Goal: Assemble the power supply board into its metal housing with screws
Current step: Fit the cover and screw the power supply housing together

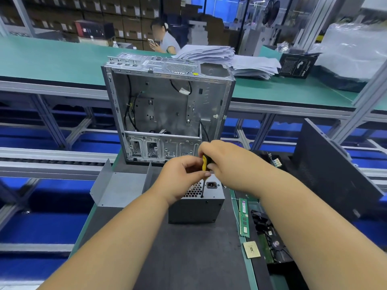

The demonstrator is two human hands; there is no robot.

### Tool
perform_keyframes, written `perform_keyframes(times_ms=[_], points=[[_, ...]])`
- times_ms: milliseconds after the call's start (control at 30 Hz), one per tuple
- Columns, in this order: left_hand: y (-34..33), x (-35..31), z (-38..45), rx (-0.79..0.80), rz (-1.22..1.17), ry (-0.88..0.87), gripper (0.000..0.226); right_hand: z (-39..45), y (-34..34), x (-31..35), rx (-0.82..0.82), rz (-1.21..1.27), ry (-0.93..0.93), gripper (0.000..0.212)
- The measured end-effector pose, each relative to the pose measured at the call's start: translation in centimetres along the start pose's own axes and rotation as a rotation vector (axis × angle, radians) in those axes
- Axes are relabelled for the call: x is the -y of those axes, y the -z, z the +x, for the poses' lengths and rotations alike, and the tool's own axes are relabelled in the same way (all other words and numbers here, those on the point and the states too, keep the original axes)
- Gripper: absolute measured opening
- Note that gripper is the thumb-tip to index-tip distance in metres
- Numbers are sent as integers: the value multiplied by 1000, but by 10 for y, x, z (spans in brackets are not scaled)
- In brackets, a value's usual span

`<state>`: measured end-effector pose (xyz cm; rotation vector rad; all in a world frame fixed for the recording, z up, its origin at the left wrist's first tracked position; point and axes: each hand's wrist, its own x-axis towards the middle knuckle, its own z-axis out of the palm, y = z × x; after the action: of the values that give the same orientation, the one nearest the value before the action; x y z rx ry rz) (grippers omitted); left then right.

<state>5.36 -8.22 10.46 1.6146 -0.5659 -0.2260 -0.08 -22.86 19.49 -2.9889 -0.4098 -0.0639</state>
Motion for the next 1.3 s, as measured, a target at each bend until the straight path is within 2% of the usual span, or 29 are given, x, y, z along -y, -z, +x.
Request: perform_keyframes(times_ms=[200,333,400,600,667,733,800,867,967,1033,1067,1133,1200,1233,1300], points=[[1,2,-2,82,139,-74,21,2,9,1,-8,-143,-72,10],[-4,4,-7,16,143,-96,28,8,13,12,5,-267,-182,39],[-6,7,-6,-17,147,-83,30,11,11,17,18,-328,-237,45],[-9,3,-8,4,11,-63,27,15,0,25,-21,-304,-377,34],[-7,2,-6,1,-16,-50,36,11,-3,23,-67,-281,-345,37],[-5,2,-3,-16,17,-30,40,4,-5,20,-96,-141,-257,34],[-4,1,-1,-21,47,-5,33,-1,-2,18,-74,8,-158,22],[-4,0,-1,8,37,28,16,-2,2,14,-37,-2,-95,12],[-1,2,-1,93,18,54,20,0,4,11,-43,-51,-134,11],[5,7,-1,148,148,15,27,1,4,9,-45,-80,-168,16],[8,12,-2,117,227,27,34,2,4,8,-43,-94,-183,18],[16,24,-4,-95,331,193,45,2,5,5,-44,-100,-208,25],[25,40,-5,-279,361,451,40,2,3,3,-55,-107,-213,28],[29,47,-5,-282,369,562,36,1,1,3,-60,-116,-207,27],[33,61,-4,-205,383,683,46,0,-2,3,-69,-124,-192,23]])
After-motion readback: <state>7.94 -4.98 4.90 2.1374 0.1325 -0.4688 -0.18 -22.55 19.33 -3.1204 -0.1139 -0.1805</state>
